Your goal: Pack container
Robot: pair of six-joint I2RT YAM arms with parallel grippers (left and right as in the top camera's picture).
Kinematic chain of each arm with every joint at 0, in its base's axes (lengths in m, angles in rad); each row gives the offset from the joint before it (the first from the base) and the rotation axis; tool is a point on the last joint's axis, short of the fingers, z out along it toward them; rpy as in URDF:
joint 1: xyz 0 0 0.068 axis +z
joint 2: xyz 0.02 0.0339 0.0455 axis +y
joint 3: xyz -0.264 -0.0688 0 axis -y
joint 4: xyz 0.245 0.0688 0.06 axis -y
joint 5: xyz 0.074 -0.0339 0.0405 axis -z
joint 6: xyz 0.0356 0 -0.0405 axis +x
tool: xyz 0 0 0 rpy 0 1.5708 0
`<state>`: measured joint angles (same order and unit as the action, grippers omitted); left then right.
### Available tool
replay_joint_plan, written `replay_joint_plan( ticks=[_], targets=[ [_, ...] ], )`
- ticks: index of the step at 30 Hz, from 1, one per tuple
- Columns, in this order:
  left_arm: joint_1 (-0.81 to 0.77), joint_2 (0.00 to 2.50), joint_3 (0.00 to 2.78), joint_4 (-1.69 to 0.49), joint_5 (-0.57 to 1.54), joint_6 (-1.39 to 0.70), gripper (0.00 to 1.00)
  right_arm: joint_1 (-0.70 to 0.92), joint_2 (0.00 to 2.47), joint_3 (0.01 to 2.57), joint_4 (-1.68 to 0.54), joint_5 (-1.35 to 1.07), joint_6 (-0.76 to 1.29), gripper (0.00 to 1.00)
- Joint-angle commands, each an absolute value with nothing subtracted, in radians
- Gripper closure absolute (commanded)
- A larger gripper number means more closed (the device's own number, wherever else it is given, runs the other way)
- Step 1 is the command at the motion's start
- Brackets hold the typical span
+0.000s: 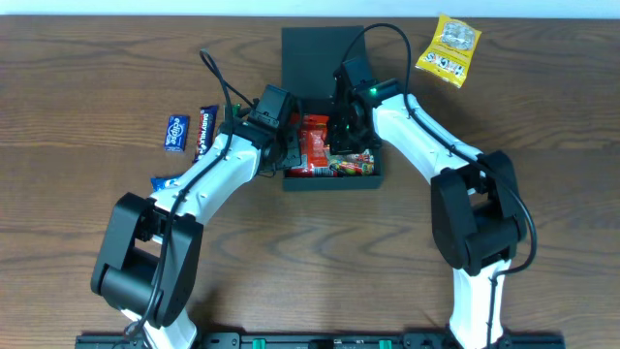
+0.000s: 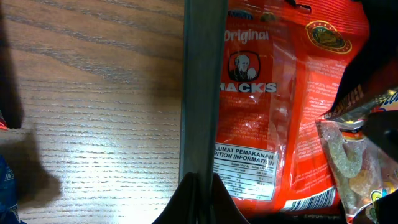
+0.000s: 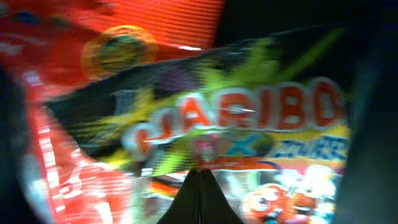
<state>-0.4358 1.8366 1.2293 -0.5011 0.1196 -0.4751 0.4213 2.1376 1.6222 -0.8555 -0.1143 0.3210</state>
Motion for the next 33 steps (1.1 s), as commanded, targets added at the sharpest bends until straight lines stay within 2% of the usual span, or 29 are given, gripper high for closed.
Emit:
replay_joint_plan(
  ticks=[1,21,33],
  targets=[
    [-0.433,1.840,1.237,-0.525,0.123,-0.502,0.94,0.421,2.170,1.624,-0.862,-0.018,0.362,0.98],
    [-0.433,1.840,1.237,-0.527,0.123,-0.502,0.94,0.394,2.158,1.744,-0.791,-0.224,0.370,0.98],
    [-0.433,1.840,1.237,-0.527,0.123,-0.501,0.94,0.402,2.230,1.716,-0.717,-0.223,0.358,0.99]
  ],
)
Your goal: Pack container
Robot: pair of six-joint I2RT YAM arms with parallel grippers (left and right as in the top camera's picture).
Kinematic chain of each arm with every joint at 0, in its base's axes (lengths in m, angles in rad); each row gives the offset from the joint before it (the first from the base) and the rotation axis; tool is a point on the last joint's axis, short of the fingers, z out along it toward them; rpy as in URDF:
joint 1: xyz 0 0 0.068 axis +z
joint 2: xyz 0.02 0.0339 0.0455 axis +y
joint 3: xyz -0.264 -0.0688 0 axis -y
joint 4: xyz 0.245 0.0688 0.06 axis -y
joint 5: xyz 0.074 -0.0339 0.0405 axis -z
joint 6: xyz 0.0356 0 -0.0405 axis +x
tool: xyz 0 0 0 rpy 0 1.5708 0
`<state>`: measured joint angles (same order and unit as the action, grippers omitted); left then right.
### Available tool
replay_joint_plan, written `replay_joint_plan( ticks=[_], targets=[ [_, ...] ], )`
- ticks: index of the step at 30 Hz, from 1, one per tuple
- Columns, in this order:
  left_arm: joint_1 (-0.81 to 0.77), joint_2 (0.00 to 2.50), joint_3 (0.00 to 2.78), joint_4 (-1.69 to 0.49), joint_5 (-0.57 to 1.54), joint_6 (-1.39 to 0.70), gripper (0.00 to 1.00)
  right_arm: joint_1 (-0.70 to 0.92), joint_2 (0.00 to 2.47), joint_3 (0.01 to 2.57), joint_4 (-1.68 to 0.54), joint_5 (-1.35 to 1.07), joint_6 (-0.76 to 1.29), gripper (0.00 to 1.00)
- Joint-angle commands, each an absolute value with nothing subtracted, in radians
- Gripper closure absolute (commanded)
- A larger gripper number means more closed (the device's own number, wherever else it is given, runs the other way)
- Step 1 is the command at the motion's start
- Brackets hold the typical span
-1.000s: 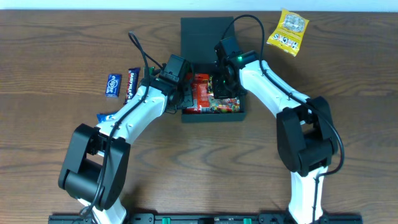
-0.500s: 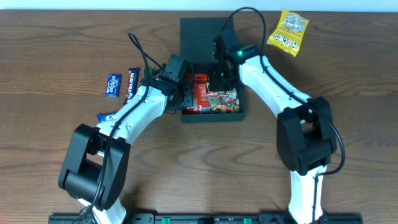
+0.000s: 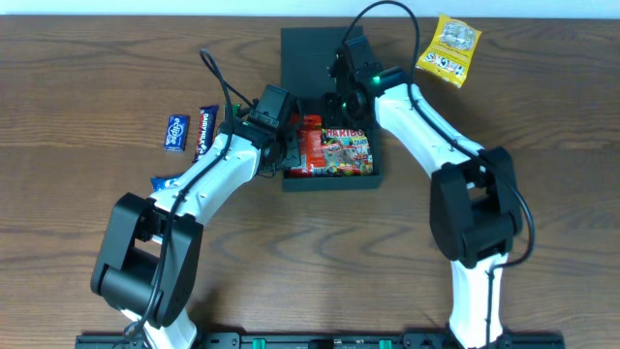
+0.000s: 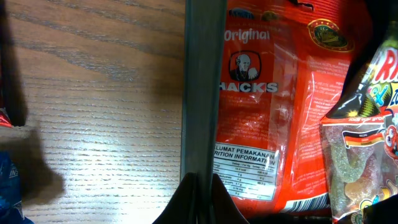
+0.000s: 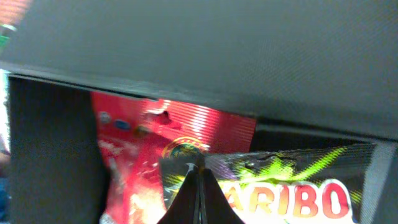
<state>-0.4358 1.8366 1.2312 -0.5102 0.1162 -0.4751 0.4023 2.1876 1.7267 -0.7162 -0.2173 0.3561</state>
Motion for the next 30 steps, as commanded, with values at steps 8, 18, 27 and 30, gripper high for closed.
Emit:
replay_joint_plan(
  ticks=[8,18,27,30],
  targets=[
    [-0.433,1.840,1.237,-0.527,0.123,-0.501,0.94,0.402,2.261,1.716,-0.745,-0.090,0.360,0.98],
    [-0.433,1.840,1.237,-0.527,0.123,-0.501,0.94,0.397,2.229,1.758,-0.833,-0.049,0.366,0.98],
    [-0.432,1.840,1.237,-0.527,0.122,-0.501,0.94,0.391,2.109,1.827,-1.051,-0.188,0.293,0.99],
    [-0.432,1.840,1.237,-0.526,0.120,-0.501,0.94,0.392,2.104,1.826,-1.102,-0.292,0.256,0.99]
  ],
)
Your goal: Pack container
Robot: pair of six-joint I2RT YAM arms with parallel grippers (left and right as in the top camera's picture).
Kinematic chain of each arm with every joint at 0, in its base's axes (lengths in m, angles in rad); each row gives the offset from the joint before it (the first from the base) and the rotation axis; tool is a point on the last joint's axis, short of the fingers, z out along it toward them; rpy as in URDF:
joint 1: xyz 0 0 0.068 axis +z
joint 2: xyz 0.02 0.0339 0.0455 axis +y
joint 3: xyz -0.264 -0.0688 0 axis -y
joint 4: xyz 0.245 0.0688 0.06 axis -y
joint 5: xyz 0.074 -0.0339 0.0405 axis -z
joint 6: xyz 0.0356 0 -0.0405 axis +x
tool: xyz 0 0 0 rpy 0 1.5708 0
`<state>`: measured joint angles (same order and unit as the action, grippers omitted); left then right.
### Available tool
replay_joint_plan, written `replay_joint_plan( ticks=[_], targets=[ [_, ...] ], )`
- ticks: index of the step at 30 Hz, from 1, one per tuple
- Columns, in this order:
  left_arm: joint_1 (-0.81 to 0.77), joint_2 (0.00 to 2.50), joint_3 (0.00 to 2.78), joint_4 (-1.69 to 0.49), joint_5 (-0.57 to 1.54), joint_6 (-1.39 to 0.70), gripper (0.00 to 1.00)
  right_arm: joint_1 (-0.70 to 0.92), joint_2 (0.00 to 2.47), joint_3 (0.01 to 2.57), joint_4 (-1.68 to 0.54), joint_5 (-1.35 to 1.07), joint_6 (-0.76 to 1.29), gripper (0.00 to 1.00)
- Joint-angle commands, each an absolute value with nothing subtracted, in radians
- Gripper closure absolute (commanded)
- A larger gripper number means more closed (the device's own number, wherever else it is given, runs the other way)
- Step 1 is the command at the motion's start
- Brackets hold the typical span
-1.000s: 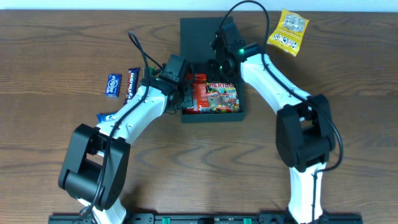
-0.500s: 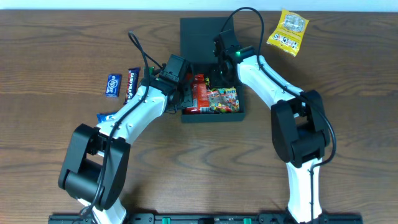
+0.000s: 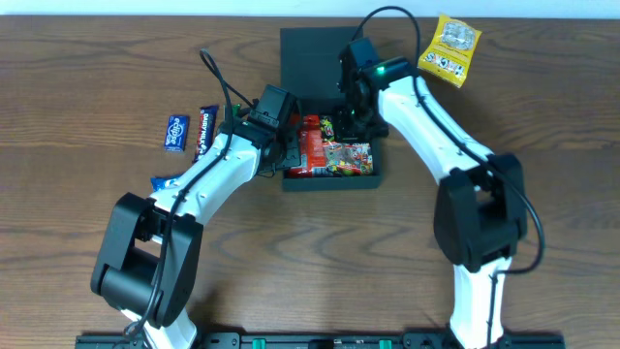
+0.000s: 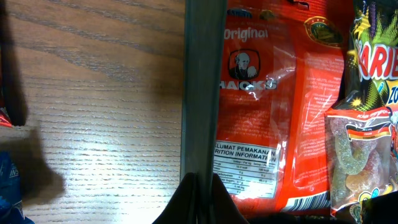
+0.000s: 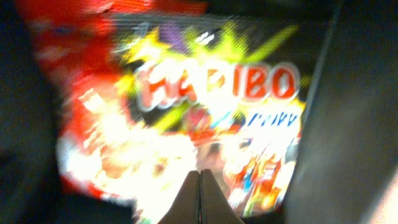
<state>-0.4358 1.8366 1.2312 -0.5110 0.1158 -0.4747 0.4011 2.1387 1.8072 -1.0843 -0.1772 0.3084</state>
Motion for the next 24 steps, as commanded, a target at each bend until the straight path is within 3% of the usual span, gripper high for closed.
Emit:
replay_joint_plan(
  ticks=[1,24],
  targets=[
    [-0.432,1.840,1.237,-0.525,0.120,-0.501,0.94,0.393,2.106,1.818,-1.111,-0.320,0.252,0.99],
    [-0.432,1.840,1.237,-0.520,0.120,-0.501,0.94,0.456,2.129,1.680,-1.059,-0.320,0.253,0.99]
  ],
)
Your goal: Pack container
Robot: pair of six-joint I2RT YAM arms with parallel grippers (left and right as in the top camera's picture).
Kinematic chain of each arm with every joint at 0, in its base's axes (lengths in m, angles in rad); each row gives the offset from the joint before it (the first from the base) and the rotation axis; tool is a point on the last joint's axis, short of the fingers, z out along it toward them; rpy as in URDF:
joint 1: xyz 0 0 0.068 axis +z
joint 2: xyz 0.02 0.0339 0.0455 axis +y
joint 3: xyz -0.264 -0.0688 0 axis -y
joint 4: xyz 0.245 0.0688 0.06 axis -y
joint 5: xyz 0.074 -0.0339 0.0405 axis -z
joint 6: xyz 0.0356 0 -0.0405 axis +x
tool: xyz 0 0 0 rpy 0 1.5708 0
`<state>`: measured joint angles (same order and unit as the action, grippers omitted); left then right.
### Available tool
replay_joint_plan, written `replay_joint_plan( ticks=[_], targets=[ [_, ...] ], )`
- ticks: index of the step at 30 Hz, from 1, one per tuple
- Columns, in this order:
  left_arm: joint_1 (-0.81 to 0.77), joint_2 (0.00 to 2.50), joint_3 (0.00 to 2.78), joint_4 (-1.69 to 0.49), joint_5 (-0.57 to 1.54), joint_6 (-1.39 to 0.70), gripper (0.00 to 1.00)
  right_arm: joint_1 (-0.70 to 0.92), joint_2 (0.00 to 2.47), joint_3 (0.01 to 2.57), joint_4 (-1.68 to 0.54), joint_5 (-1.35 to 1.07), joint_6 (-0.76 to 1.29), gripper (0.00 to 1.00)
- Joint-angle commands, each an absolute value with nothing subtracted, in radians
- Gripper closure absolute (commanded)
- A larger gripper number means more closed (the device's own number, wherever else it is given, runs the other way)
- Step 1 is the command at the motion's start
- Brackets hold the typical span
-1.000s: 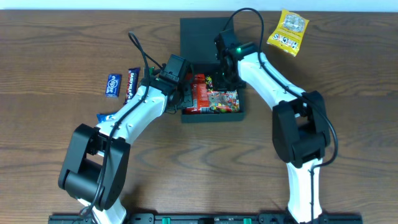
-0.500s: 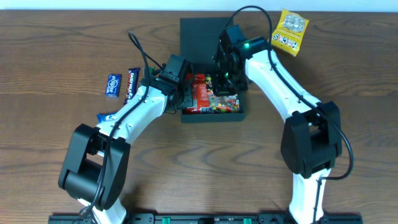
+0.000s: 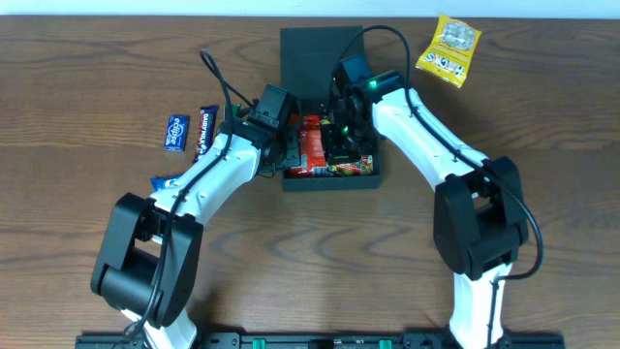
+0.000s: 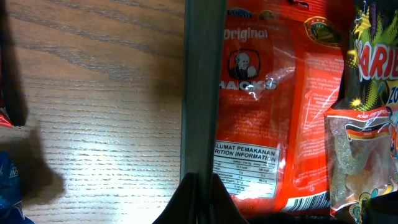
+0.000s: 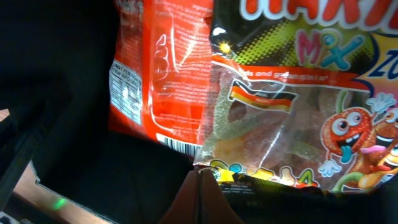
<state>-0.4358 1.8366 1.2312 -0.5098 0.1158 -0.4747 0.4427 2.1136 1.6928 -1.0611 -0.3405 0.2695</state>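
The black container (image 3: pixel 329 184) sits mid-table with its lid (image 3: pixel 312 53) lying behind it. Inside lie a red Hacks bag (image 4: pixel 267 106) on the left and a Haribo gummy bag (image 5: pixel 292 118) on the right, overlapping it. My left gripper (image 4: pixel 199 199) is shut on the container's left wall (image 4: pixel 200 87). My right gripper (image 5: pixel 200 180) is shut, low inside the container, its tips at the Haribo bag's lower left corner. From overhead, the right gripper (image 3: pixel 339 150) hides most of that bag.
A yellow snack bag (image 3: pixel 449 48) lies at the back right. Left of the container are a blue candy (image 3: pixel 175 132), a dark bar (image 3: pixel 206 131) and another blue wrapper (image 3: pixel 160 182) beside my left arm.
My right gripper was over the Haribo bag's upper right part; now it is lower in the container at the bag's bottom left corner. The left gripper has not moved.
My left gripper held the container wall at every moment. My right gripper, shut, was down on the Haribo bag, then up at the back by the lid with the bag lying flat, then over the bag, and now is low inside again.
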Motion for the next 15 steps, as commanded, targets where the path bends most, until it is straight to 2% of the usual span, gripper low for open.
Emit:
replay_joint_plan(
  ticks=[1,15],
  targets=[
    [-0.432,1.840,1.237,-0.520,0.120,-0.501,0.94,0.458,2.134,1.674,-1.052,-0.318,0.254,0.99],
    [-0.432,1.840,1.237,-0.520,0.120,-0.501,0.94,0.458,2.145,1.614,-1.013,-0.113,0.302,0.98]
  ],
)
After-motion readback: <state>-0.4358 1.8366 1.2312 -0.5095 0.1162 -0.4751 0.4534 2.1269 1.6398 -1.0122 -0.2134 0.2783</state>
